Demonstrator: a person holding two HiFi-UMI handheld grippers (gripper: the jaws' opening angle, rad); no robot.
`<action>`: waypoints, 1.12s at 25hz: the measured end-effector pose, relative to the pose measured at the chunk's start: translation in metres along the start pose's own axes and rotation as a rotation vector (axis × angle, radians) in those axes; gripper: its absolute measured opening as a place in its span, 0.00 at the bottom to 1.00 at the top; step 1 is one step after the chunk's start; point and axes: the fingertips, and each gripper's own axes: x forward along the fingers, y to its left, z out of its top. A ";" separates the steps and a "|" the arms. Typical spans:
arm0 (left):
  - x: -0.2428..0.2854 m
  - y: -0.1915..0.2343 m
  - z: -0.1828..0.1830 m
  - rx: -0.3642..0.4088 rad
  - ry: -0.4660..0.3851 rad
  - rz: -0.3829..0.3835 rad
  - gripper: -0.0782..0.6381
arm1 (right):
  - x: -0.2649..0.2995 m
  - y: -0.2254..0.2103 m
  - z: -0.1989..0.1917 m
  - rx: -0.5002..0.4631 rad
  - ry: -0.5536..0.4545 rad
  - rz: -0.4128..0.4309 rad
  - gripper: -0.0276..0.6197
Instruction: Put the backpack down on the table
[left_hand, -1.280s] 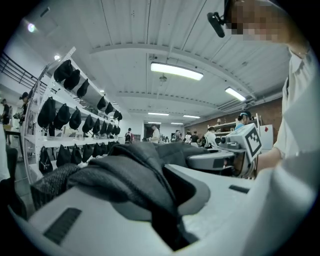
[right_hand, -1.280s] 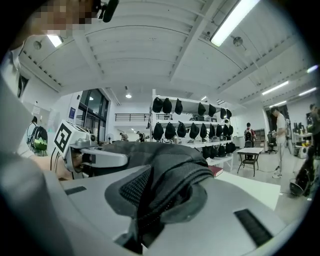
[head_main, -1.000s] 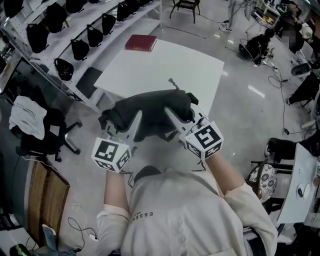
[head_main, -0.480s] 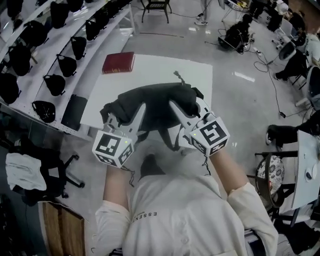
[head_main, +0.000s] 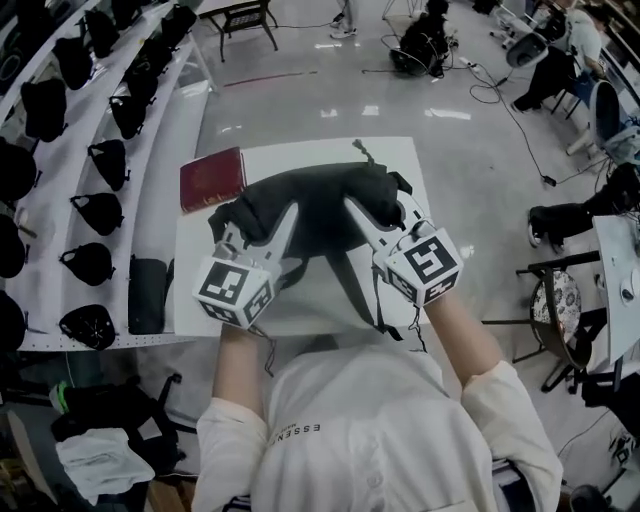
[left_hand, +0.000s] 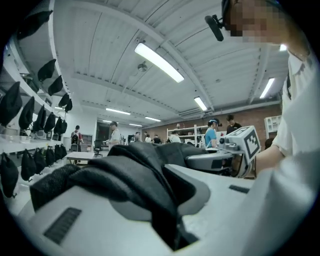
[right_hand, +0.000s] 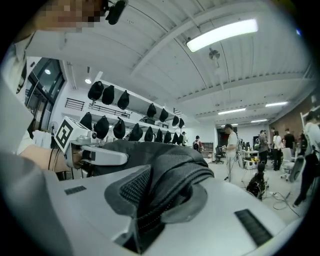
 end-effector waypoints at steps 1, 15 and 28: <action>0.004 0.011 0.000 0.000 -0.004 -0.016 0.20 | 0.010 -0.002 0.001 -0.003 0.001 -0.017 0.18; 0.089 0.117 -0.028 -0.015 -0.047 -0.138 0.20 | 0.117 -0.066 -0.026 -0.042 0.017 -0.139 0.18; 0.102 0.133 -0.076 -0.097 -0.025 -0.160 0.20 | 0.136 -0.070 -0.072 -0.016 0.056 -0.145 0.19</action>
